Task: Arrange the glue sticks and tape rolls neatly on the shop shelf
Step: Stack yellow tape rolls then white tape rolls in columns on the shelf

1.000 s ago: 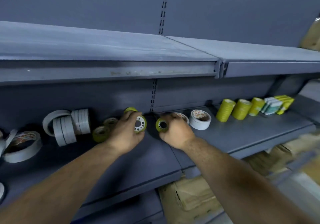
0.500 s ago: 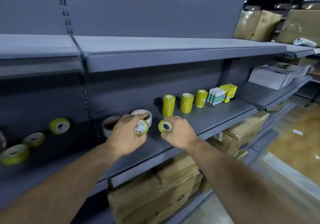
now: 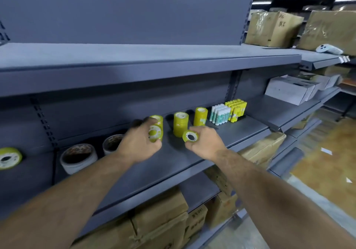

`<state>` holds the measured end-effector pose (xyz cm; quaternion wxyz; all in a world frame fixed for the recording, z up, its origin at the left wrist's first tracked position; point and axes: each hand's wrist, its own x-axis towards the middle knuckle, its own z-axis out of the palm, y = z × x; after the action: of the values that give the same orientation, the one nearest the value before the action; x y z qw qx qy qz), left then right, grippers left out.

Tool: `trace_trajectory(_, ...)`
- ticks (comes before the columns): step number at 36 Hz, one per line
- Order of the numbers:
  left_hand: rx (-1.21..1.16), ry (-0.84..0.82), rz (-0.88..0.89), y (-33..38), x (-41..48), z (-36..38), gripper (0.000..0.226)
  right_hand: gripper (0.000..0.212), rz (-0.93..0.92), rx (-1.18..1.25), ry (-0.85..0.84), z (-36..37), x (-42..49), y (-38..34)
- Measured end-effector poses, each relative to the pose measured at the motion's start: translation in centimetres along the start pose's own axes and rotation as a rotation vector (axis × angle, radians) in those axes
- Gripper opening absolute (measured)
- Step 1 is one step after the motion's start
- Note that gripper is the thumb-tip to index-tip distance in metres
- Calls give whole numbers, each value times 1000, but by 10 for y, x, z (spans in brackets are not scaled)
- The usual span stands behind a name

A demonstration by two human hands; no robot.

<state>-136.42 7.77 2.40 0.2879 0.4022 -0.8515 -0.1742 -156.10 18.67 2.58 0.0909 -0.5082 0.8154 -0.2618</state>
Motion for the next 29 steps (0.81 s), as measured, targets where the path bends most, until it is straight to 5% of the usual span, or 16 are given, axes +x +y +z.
trace_trajectory(11, -63, 2, -102, -25, 58, 11, 60, 50, -8, 22, 22, -9, 60, 0)
trace_trajectory(18, -37, 84, -201, -35, 62, 9, 69, 18, -279, 26, -18, 6, 113, -17)
trace_trajectory(29, 80, 195, -402, -26, 48, 3, 69, 14, -554, 71, -157, 20, 162, -25)
